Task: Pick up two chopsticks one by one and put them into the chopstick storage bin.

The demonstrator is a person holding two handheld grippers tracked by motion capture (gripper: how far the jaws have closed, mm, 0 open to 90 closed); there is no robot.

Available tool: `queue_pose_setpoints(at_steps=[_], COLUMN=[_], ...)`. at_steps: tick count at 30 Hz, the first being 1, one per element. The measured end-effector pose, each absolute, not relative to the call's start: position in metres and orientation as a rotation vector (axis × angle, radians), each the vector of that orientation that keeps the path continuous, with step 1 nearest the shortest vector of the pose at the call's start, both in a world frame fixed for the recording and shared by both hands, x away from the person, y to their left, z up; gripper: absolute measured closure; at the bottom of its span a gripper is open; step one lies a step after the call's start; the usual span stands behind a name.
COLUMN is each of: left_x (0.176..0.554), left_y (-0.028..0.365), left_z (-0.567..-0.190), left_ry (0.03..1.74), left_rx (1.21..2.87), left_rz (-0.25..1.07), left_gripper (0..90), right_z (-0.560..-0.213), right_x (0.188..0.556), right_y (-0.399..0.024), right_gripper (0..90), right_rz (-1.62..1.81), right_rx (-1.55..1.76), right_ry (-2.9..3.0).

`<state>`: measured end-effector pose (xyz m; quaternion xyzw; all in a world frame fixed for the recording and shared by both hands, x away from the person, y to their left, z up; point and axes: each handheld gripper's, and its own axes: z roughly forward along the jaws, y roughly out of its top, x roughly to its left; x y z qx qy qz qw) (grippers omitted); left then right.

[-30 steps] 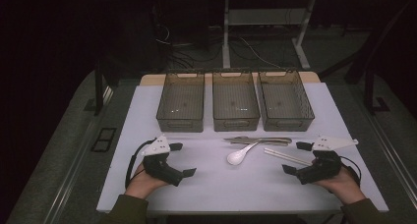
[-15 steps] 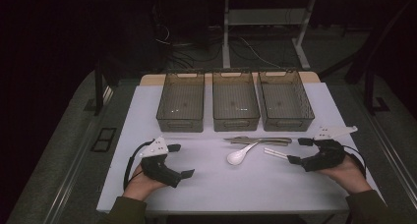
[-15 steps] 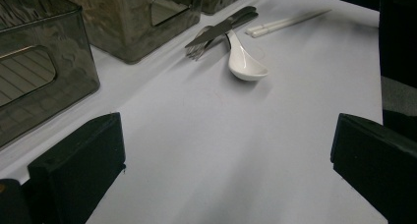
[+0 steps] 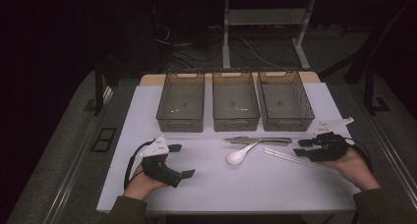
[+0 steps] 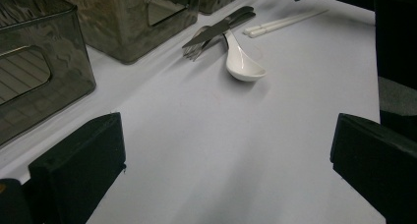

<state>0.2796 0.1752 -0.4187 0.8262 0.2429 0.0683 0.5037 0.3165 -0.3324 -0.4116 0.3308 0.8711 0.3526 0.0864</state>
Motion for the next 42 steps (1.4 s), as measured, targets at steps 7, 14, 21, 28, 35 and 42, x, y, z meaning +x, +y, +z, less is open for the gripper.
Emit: queue_pose_setpoints(at_steps=[7, 14, 21, 28, 35, 42], left_x=[0.28, 0.281, 0.28, 0.28, 0.28, 0.281], left_y=[0.174, 0.173, 0.173, 0.172, 0.171, 0.17], left_z=[-0.419, -0.42, -0.42, -0.421, -0.422, -0.422], left_ry=[0.595, 0.587, 0.588, 0.581, 0.578, 0.577], left_rx=[1.987, 1.994, 1.997, 2.009, 2.009, 2.012], left_rz=[0.155, 0.148, 0.148, 0.142, 0.134, 0.131], left_gripper=[0.0, 0.0, 0.0, 0.0, 0.0, 0.0], right_z=[-0.411, -0.413, -0.413, -0.414, -0.417, -0.418], right_x=[0.322, 0.328, 0.335, 0.341, 0.346, 0.347], right_y=[-0.323, -0.309, -0.299, -0.288, -0.283, -0.282], right_gripper=[67.0, 72.8, 75.4, 79.9, 80.7, 80.7], right_rz=[0.927, 0.806, 0.706, 0.598, 0.544, 0.529], right_rx=[0.905, 0.851, 0.801, 0.704, 0.677, 0.66], right_ry=[2.694, 2.771, 2.824, 2.883, 2.911, 2.926])
